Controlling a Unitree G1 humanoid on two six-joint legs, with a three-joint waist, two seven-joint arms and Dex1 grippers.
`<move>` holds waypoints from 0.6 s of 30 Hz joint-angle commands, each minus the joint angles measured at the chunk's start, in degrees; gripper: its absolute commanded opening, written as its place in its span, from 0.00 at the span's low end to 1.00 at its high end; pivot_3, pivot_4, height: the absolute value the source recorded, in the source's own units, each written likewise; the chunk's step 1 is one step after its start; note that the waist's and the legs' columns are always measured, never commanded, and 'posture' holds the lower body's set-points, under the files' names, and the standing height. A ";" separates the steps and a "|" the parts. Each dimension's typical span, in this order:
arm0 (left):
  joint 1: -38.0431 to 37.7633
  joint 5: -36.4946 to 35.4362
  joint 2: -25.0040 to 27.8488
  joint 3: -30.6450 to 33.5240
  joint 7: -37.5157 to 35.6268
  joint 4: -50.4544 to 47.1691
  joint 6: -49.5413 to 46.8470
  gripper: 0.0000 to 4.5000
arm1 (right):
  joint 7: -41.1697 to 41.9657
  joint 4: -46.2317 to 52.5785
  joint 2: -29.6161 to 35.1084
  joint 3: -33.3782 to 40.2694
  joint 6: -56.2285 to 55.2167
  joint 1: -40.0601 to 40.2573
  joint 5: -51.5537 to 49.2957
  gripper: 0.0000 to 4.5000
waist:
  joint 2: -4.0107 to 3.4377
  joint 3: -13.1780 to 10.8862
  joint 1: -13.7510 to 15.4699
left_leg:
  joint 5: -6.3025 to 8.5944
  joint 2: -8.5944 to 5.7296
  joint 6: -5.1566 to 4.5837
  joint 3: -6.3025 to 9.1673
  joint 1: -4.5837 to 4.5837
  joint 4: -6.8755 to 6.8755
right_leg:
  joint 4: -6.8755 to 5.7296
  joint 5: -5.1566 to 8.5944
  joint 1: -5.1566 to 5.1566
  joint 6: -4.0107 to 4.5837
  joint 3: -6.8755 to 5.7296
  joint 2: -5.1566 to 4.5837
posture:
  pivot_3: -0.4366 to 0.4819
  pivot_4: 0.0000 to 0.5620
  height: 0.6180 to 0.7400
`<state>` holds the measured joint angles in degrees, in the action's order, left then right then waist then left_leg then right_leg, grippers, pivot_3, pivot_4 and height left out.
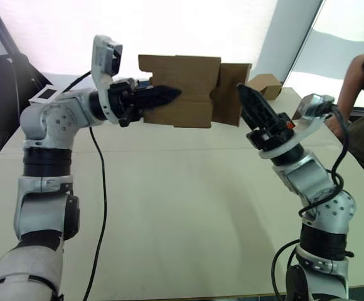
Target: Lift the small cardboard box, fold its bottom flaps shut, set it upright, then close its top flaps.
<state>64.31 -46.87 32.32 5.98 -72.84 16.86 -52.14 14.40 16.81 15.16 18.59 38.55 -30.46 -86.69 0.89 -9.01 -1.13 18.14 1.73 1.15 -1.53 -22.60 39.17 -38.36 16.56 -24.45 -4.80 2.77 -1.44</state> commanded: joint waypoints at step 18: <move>1.81 -0.94 0.22 1.74 -0.15 -1.26 0.12 0.00 | -1.28 0.60 -6.63 -1.43 -3.90 1.78 -6.65 1.00 | -0.01 -0.01 -0.03 | 0.00 0.01 0.00 0.01 0.01 0.00 | -0.01 0.00 0.00 0.00 0.00 0.00 | 0.48 0.27 1.00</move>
<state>64.64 -46.89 32.31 6.03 -73.05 16.91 -52.25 13.22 16.56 9.14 17.60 35.62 -28.72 -92.55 0.87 -9.02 -1.16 18.14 1.74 1.15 -1.52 -22.59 39.17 -38.38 16.56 -24.45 -4.80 2.77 -1.44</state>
